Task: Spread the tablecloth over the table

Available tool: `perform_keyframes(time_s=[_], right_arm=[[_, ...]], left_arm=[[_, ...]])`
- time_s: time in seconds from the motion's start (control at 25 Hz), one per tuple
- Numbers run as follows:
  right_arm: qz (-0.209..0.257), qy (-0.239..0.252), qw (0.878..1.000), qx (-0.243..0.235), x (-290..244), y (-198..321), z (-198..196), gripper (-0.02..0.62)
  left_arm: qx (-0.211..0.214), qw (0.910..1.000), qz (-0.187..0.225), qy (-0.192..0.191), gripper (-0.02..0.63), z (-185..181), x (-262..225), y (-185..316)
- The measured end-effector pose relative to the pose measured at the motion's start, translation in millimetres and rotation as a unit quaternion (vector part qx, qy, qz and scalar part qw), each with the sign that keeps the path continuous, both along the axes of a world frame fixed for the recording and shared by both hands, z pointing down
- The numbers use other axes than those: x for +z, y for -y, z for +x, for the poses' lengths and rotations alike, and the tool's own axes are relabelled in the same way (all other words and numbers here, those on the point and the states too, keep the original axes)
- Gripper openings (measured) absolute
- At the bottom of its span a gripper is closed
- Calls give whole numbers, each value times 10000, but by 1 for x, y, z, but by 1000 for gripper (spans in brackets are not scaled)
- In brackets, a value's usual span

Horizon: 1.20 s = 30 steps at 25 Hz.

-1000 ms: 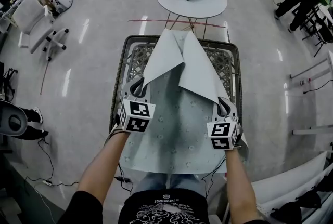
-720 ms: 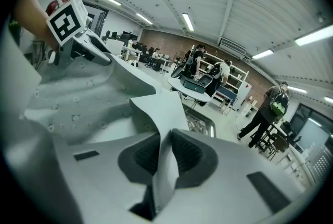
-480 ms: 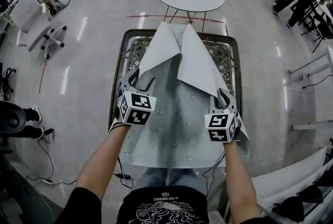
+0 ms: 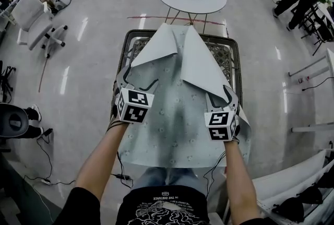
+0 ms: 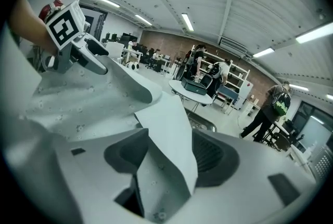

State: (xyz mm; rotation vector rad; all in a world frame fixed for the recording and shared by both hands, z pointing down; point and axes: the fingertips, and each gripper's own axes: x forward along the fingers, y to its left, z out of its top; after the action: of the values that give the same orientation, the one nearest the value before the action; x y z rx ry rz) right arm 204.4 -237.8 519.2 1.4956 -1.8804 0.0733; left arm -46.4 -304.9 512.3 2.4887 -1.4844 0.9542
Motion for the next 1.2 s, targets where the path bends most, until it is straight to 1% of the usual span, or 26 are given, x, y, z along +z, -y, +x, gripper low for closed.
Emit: perform_keyframes(time_s=[0.24, 0.44, 0.6, 0.88, 1.04, 1.2], right_arm=[[35, 26, 10000, -61, -5, 0, -7, 270], [62, 23, 9999, -122, -10, 1, -13, 272], [38, 3, 9998, -178, -10, 1, -14, 271], [-72, -248, 9988, -405, -4, 13, -4, 270], [-191, -556, 9961, -662, 1, 23, 7, 270], [-325, -926, 9903, -982, 13, 31, 20, 270]], left_arm=[[87, 9999, 123, -30, 468, 1, -8, -6], [158, 9998, 83, -95, 468, 8, -8, -11], [190, 9996, 13, -224, 468, 16, -6, -13], [342, 9972, -220, -624, 466, 55, 2, -12], [393, 9945, -411, -884, 456, 84, 10, -8], [424, 9924, -505, -1039, 423, 109, 19, -7]])
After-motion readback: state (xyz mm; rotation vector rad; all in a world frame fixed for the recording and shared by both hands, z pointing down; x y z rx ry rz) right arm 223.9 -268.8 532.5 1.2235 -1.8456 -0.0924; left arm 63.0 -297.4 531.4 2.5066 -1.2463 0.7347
